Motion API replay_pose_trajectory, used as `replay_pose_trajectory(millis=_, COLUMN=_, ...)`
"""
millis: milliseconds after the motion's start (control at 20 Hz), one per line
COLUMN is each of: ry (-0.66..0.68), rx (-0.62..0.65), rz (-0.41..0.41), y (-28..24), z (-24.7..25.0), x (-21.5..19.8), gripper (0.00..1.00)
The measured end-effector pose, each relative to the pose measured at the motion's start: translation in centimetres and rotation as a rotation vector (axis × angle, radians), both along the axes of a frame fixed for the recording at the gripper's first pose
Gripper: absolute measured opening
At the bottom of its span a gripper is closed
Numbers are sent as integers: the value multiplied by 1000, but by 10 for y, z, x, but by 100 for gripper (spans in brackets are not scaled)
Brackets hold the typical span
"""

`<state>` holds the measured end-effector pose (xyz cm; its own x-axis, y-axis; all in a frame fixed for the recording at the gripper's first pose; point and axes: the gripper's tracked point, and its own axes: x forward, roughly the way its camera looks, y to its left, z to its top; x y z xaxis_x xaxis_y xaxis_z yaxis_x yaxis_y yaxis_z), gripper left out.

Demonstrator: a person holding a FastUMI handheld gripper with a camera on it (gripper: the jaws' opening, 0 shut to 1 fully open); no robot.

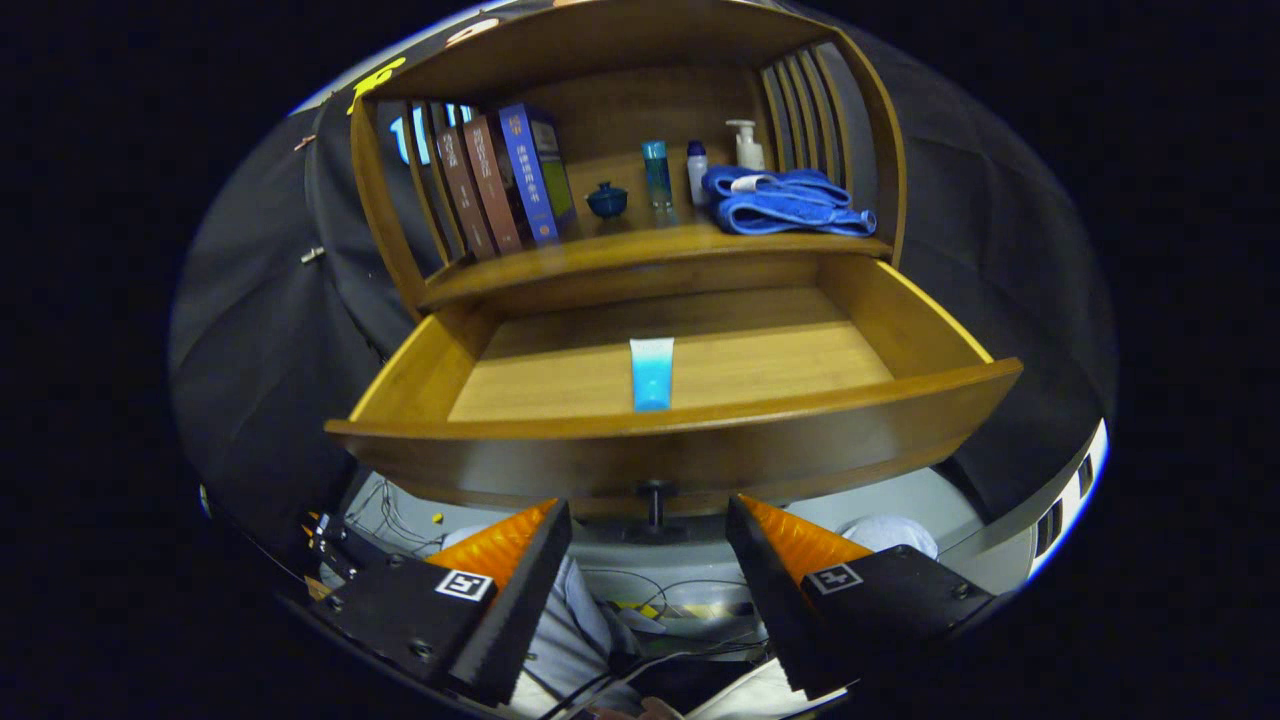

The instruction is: Pull open the drawer, take out the items inside it, and place them on the countertop above the cabinet.

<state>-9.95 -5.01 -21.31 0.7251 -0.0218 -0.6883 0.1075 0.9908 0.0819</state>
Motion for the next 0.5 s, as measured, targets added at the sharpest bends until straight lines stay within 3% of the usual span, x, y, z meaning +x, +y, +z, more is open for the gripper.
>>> replay_pose_trajectory(millis=300, ry=-32, rx=20, rz=0, y=2, z=44, x=62, gripper=98)
replay_pose_trajectory(millis=500, ry=49, rx=12, rz=5, y=3, z=33, x=122, gripper=98)
